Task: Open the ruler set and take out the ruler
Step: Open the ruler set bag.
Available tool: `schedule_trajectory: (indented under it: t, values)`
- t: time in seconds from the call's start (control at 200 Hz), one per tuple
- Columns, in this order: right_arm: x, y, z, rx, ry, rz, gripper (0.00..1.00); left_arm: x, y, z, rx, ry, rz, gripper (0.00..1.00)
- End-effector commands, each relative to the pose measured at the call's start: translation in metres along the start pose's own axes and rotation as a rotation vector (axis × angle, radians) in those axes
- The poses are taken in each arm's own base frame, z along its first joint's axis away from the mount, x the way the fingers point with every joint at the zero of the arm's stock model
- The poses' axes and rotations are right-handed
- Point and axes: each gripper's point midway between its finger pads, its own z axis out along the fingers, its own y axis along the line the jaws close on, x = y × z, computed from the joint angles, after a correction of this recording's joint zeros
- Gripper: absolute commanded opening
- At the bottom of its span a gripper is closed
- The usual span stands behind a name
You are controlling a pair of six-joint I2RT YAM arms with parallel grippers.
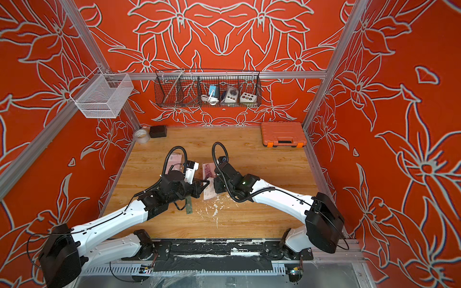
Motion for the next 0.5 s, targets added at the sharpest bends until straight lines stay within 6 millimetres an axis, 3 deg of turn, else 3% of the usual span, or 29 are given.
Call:
schedule_trajectory:
  t: [0.0, 0.28, 0.495]
  values:
    - [-0.011, -0.007, 0.001, 0.062, -0.032, -0.013, 0.14, -0.01, -0.018, -0.007, 0.06, -0.033, 0.033, 0.0]
    - [-0.014, -0.008, 0.002, 0.08, -0.028, -0.066, 0.0, -0.005, -0.021, -0.008, 0.081, -0.016, 0.039, 0.0]
    - [-0.017, -0.025, 0.002, 0.094, -0.025, -0.045, 0.0, 0.002, -0.02, -0.009, 0.094, -0.006, 0.048, 0.0]
